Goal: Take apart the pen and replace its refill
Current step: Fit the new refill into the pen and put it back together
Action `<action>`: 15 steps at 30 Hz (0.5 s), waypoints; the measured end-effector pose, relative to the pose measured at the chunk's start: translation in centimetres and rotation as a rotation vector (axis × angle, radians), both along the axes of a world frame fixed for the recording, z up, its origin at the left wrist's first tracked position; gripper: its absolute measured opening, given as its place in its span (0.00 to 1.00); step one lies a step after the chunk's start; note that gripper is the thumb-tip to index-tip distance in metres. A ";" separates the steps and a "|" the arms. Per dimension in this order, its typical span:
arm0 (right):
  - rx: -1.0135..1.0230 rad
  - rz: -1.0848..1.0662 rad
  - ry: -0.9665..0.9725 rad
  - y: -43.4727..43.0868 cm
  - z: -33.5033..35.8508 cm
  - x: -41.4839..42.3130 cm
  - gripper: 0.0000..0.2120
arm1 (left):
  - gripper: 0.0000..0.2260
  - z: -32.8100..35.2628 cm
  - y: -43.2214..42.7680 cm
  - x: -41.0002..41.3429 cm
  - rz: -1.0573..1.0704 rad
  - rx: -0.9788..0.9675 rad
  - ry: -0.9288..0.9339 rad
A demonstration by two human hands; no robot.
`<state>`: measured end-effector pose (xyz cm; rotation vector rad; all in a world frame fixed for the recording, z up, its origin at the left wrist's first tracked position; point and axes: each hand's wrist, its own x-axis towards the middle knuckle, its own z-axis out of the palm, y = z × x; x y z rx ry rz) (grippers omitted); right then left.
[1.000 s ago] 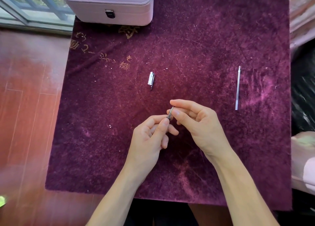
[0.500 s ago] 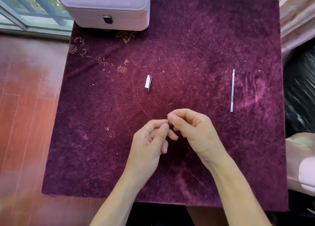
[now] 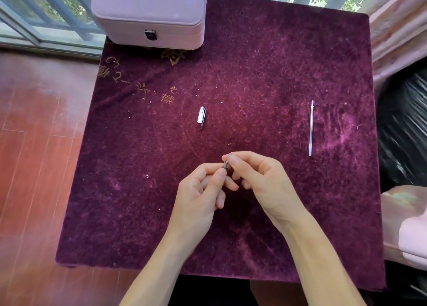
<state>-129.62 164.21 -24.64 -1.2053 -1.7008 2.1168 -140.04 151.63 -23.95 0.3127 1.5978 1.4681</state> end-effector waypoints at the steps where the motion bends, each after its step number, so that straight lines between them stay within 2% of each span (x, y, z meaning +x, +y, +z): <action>1: -0.004 -0.006 0.002 -0.1 0.0 0.0 0.08 | 0.09 0.0 -0.1 0.0 0.002 0.000 -0.001; 15: -0.007 -0.020 0.000 -0.8 0.4 -0.5 0.07 | 0.09 0.2 -0.7 -0.1 -0.004 -0.008 0.004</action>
